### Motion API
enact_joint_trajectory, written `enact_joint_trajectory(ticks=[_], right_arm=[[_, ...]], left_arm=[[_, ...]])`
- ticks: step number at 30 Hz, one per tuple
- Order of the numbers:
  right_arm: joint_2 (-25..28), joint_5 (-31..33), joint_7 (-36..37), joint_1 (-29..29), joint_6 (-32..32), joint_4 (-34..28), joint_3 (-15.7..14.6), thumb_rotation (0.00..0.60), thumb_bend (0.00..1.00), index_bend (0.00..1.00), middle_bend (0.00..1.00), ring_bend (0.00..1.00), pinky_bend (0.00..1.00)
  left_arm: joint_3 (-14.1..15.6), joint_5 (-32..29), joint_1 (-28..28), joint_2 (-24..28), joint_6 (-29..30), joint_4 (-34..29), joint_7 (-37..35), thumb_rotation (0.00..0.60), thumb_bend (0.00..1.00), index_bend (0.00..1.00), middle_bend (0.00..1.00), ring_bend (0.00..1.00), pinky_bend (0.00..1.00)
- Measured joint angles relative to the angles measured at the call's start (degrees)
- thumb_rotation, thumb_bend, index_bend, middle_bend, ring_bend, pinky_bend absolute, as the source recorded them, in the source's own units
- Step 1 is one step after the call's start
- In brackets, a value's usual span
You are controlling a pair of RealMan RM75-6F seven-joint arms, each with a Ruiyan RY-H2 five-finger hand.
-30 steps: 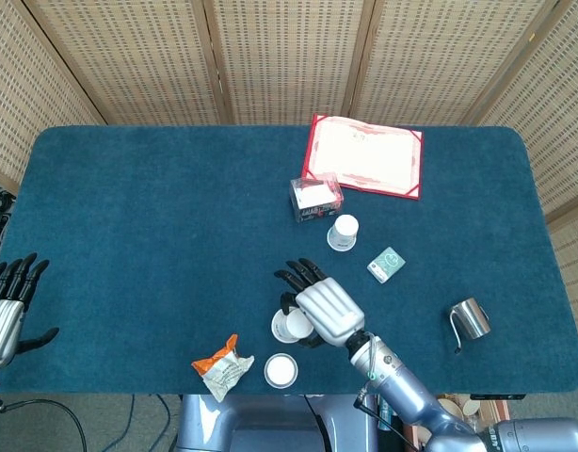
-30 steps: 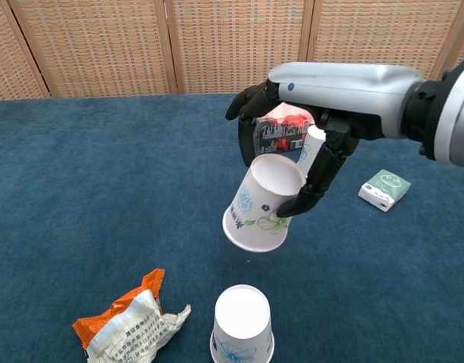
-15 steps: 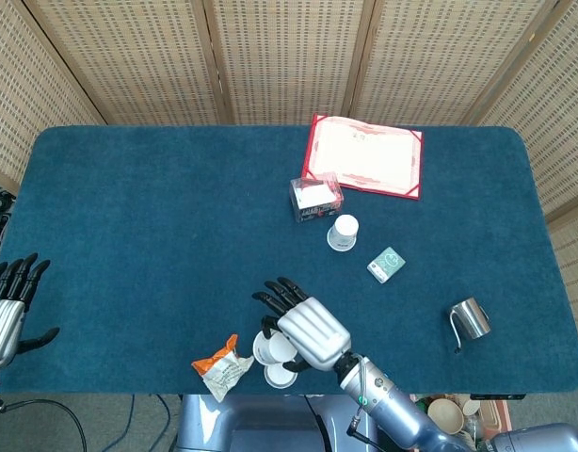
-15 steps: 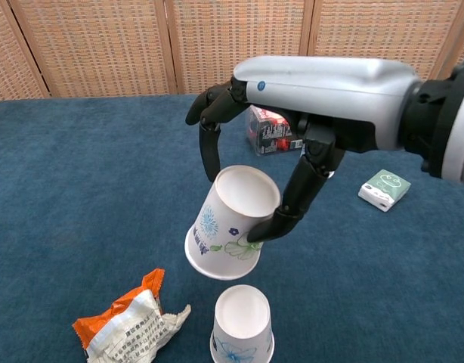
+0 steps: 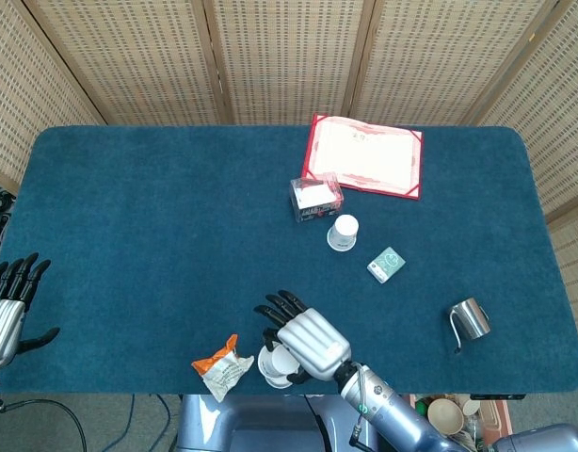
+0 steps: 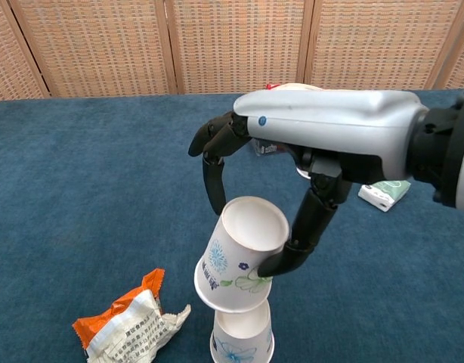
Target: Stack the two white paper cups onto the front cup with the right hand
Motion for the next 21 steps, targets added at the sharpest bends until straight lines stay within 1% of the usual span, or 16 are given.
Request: enact_joint_trajectory(ticks=[8,21], right_arm=[[0.2,2.0,-0.4,0.7,0.3,-0.1,-1.1,0.6,0.07,0.54,0.21,0.0,0.0],[0.0,2.8,-0.4,1.3,0.9,0.1,-2.4,0.6,0.07,0.54,0.21,0.0,0.0]], left_arm=[[-0.1,-0.2,0.0,0.0,-0.1,-0.1,0.0,0.6,0.16,0.0,0.0,0.0,0.0],[0.0,-0.3,0.0,0.1,-0.1,-0.2,-0.1,0.6,0.17,0.0,0.0,0.0,0.0]])
